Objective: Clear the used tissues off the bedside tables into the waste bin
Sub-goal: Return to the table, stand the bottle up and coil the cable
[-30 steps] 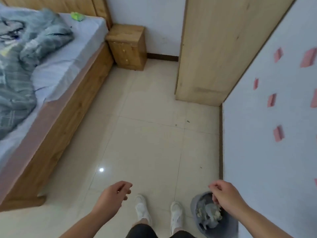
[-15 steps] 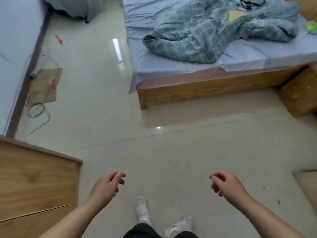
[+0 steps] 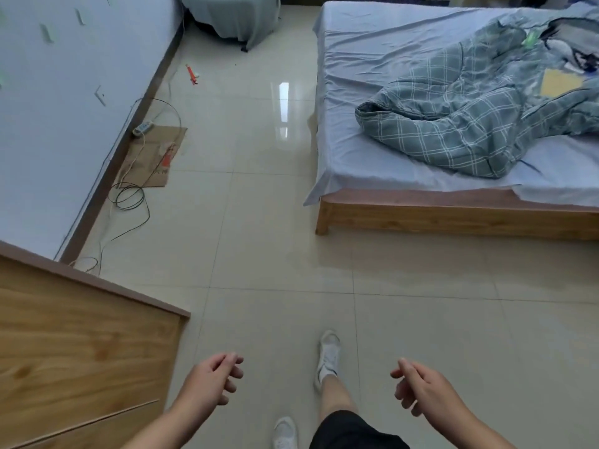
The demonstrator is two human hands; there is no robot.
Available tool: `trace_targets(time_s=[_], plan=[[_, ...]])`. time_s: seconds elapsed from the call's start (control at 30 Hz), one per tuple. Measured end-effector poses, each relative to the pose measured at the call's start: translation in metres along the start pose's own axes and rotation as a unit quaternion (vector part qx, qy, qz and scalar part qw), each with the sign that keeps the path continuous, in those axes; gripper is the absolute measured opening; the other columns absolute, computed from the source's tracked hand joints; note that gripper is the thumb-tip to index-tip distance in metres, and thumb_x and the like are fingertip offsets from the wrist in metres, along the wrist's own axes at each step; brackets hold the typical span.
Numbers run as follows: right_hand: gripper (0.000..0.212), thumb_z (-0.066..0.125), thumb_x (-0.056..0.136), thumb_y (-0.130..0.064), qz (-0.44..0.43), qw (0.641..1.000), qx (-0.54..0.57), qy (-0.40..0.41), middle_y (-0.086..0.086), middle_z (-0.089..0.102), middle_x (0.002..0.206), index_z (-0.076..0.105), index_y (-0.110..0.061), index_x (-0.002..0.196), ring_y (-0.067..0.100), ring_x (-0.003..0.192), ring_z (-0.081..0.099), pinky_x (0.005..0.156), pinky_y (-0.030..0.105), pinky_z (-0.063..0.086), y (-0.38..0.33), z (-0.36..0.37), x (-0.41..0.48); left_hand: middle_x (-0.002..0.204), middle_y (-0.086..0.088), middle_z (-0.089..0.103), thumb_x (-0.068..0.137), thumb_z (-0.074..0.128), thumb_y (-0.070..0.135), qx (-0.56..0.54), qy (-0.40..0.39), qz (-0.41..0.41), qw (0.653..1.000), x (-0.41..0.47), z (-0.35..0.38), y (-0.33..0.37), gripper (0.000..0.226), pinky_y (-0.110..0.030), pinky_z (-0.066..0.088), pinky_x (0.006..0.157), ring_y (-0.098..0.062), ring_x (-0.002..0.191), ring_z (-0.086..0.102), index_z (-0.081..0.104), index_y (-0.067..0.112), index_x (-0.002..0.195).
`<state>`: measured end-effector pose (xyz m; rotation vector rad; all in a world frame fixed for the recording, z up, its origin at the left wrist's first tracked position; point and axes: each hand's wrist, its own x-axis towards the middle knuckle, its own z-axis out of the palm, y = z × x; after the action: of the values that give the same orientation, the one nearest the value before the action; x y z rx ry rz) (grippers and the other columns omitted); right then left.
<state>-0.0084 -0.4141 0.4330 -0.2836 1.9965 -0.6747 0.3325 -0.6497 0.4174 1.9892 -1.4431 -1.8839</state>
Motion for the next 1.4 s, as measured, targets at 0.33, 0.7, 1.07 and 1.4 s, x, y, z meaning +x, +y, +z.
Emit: trace_targets(time_s=[0.33,0.7,1.07,1.4], plan=[[0.037,0.047,0.110,-0.037,-0.036,0.990,-0.113,-0.080,0.001,0.070,0.068,0.071,-0.013,0.095,0.016,0.056,0.060,0.054,0.031,0.044,-0.190,-0.018,0.161,0.094,-0.007,0.076,0.108,0.059,0.017,0.009,0.041,0.051,0.998,0.059,-0.025,0.168,0.019,-0.026,0.049,0.056,-0.015,0.070,0.062,0.077,0.017,0.106],[0.029,0.051,0.108,-0.031,-0.159,0.969,-0.164,-0.100,0.001,0.073,0.075,0.073,-0.015,0.098,0.007,0.058,0.063,0.054,0.023,0.050,-0.481,0.050,0.288,0.092,-0.019,0.075,0.105,0.064,0.006,-0.079,0.113,-0.081,0.987,0.207,-0.124,0.218,0.014,-0.026,0.041,0.048,-0.025,0.065,0.057,0.077,0.005,0.104],[0.028,0.059,0.102,-0.033,0.004,0.983,-0.175,-0.048,0.000,0.078,0.072,0.074,-0.020,0.082,0.012,0.057,0.069,0.052,0.028,0.053,-0.554,0.018,0.404,0.097,-0.009,0.077,0.106,0.061,0.011,0.028,0.040,0.083,0.995,0.403,-0.201,0.539,0.016,-0.027,0.048,0.059,-0.018,0.073,0.064,0.076,0.017,0.107],[0.033,0.053,0.105,-0.031,-0.002,0.971,-0.231,-0.070,0.004,0.078,0.082,0.071,-0.008,0.091,0.011,0.064,0.067,0.058,0.023,0.050,-0.758,-0.024,0.594,0.095,-0.003,0.081,0.105,0.063,0.017,0.056,0.052,0.076,0.994,0.561,-0.210,0.727,0.019,-0.030,0.055,0.065,-0.017,0.079,0.071,0.078,0.027,0.109]])
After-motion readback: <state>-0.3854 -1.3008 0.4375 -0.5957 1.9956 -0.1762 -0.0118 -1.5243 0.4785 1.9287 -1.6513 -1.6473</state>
